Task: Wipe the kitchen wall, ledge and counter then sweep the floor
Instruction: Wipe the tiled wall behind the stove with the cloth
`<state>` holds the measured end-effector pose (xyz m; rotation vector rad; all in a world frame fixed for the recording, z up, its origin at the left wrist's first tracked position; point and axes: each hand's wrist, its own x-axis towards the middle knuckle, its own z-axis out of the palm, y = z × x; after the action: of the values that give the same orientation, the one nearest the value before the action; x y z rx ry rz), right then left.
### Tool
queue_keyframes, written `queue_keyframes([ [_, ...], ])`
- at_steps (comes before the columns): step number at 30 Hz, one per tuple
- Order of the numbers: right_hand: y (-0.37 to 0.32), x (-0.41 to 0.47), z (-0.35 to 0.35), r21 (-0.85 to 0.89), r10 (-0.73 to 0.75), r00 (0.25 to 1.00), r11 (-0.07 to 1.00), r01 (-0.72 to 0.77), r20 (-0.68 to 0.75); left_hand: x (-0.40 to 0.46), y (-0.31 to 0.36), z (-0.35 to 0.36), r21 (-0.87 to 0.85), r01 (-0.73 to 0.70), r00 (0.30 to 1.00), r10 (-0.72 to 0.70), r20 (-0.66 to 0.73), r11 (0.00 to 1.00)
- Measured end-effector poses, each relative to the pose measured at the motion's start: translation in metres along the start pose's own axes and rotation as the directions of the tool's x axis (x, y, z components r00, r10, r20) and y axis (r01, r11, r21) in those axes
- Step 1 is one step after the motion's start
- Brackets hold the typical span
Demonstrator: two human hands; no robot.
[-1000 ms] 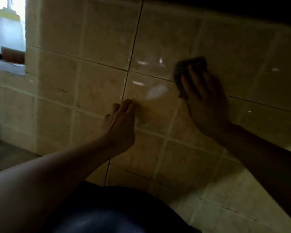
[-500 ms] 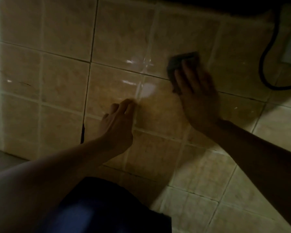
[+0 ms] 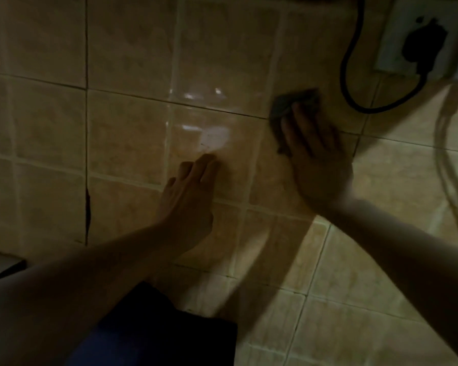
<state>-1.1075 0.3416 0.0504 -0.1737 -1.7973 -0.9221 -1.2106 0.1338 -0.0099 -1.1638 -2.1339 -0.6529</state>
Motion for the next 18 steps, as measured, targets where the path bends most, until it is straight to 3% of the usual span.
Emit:
queue_keyframes([
  [2, -0.004, -0.049, 0.001, 0.093, -0.204, 0.976, 0.976, 0.196, 0.079, -0.001, 0.013, 0.007, -0.002, -0.020, 1.000, 0.020, 0.003, 1.000],
  [5, -0.003, -0.109, -0.011, 0.178, -0.435, 0.859, 0.899, 0.400, 0.269, -0.007, 0.030, 0.015, -0.001, -0.076, 0.997, 0.076, 0.006, 0.997],
  [8, 0.022, -0.105, -0.019, 0.139, -0.370, 0.876, 0.929, 0.344, 0.308, -0.008, 0.045, 0.021, 0.029, -0.120, 0.993, 0.119, 0.018, 0.992],
  [10, 0.046, -0.080, -0.026, 0.088, -0.171, 0.936, 0.985, 0.151, 0.307, -0.004, 0.055, 0.023, 0.006, -0.132, 0.991, 0.132, 0.005, 0.991],
  [13, 0.075, -0.056, -0.034, -0.061, 0.099, 0.950, 0.995, -0.085, 0.296, 0.005, 0.073, 0.026, -0.008, -0.127, 0.992, 0.127, -0.011, 0.992],
  [15, 0.070, -0.073, -0.034, -0.038, 0.098, 0.941, 0.995, -0.091, 0.323, 0.006, 0.084, 0.030, -0.014, -0.129, 0.991, 0.129, -0.027, 0.992],
  [18, 0.054, -0.136, -0.031, 0.059, -0.162, 0.908, 0.987, 0.152, 0.385, -0.002, 0.098, 0.037, 0.020, -0.128, 0.992, 0.128, 0.011, 0.992],
])
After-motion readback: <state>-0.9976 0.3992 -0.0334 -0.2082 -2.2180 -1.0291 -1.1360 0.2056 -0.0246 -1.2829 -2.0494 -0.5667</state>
